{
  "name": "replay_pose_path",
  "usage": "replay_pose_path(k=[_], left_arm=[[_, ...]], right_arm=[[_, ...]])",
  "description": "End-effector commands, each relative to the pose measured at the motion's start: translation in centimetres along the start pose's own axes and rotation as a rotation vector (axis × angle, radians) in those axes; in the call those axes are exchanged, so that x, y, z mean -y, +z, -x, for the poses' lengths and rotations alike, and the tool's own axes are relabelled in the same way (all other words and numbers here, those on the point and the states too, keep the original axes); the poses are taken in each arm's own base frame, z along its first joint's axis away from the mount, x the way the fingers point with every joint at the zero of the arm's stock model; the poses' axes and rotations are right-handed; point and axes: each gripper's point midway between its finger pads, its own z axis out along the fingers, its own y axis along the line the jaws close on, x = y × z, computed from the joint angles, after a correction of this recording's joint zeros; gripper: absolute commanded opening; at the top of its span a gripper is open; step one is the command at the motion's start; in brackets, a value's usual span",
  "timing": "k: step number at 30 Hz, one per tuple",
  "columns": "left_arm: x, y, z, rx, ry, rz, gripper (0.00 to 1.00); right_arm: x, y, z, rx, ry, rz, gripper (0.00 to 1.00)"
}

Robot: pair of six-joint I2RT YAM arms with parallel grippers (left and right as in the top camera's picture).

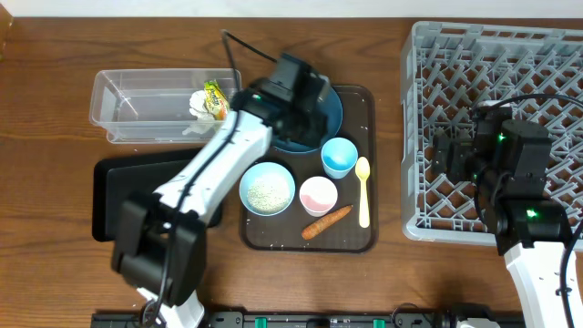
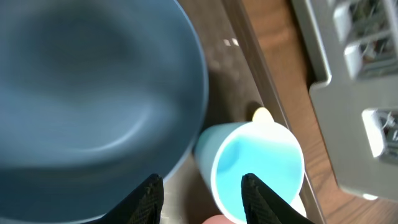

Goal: Sort waste into correct bins and load items into the dishwasher rack
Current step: 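Lift the light-blue cup and hold it out toward the right gripper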

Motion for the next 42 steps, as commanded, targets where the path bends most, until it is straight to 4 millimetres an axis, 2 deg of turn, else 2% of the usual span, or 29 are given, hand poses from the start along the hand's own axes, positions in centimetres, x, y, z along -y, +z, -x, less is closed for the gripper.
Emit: replay_pose_path(k=[1,8,12,13,19,23,28,30,32,35,38,42], left_arm=[[0.8,1.9,-1.3,-0.060,0.028,-0.015,0.44],[1.1,4.6,-3.0,-0.130,0.038,-0.009,0.41],[1.1,4.7,-2.6,-0.115,0.042,-0.012,0.11],[1.2,4.7,-2.3,-0.104,0.045,-0.014,0.07],[1.0,4.3,-0.7,-0.043,0.050,-0.019,0.06],[0.0,1.9,1.7,0.034,0.020,-0.014,0.06],[-2.5,-3.4,5.5,0.184,-0.132,-0.049,0.06],[-2.9,-5.3,6.8,0.236,-0.195,-0.151,0.06],[-2.3,-7.3,8.1,0.272,-0.230,-0.326,0.06],[-1.3,-10.4,9.4,0.303,-0.217,-0.604,0.06],[-0.5,-12.6,9.6,0.304,-0.167,-0.790,0.06],[0.2,-13.1,9.1,0.277,-0.147,-0.865,0.06]], right_arm=[[0.4,-0.4,0.8,0.020,0.002,-0.011,0.99],[0.3,-0.4,0.8,0.019,0.002,-0.010,0.99],[0.4,-0.4,0.7,0.016,0.002,-0.011,0.99],[0.4,-0.4,0.7,0.015,0.003,-0.010,0.99],[0.4,-0.4,0.4,0.005,0.003,-0.011,0.99],[0.9,-0.4,0.4,0.005,0.004,-0.041,0.99],[3.5,-0.5,0.8,0.027,0.103,-0.168,0.99],[3.3,0.1,1.3,0.039,0.129,-0.129,0.99],[1.8,1.0,1.9,0.052,0.133,-0.010,0.99],[-3.5,1.5,3.4,0.102,0.032,0.349,0.99],[-8.5,0.3,4.7,0.182,-0.063,0.704,0.99],[-12.6,-2.8,5.8,0.302,-0.186,1.095,0.99]])
